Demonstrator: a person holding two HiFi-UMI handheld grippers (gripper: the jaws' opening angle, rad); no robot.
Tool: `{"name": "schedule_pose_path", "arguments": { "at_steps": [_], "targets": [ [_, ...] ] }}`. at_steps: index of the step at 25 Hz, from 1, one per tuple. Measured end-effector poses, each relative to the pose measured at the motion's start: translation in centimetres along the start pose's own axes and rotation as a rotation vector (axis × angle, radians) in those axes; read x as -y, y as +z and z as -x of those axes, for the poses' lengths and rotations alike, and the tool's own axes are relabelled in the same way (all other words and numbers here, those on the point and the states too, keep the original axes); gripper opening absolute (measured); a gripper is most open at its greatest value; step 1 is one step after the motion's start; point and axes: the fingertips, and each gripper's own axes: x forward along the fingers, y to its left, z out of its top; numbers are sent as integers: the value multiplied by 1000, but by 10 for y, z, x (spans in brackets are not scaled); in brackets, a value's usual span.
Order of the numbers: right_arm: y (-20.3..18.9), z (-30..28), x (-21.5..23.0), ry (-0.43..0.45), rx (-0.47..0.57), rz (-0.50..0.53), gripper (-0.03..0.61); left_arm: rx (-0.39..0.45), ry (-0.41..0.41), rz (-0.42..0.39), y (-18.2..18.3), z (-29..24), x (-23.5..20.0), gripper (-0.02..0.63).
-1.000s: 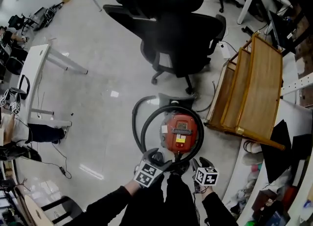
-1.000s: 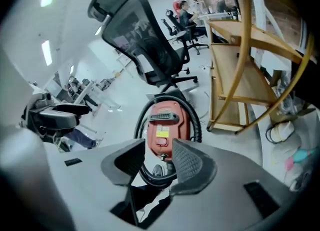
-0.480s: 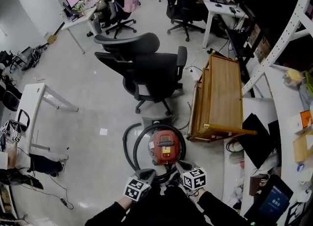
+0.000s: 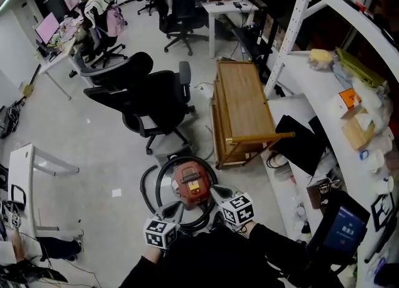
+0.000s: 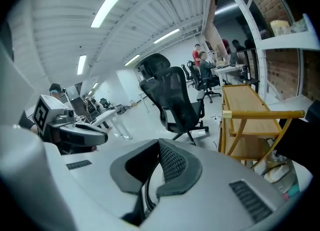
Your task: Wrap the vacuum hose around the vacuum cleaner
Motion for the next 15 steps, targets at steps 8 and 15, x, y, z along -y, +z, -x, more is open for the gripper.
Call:
{"name": "schedule_pose_path", "arguments": {
  "at_steps": [8,15],
  "targets": [
    [0,-6,-43,-95,22,-1,15,8,-57,57,-18,43,-31,26],
    [-15,-3,-67,-165,-7,23,15,-34,-115,124,-53,59,-53,26]
  ]
}}
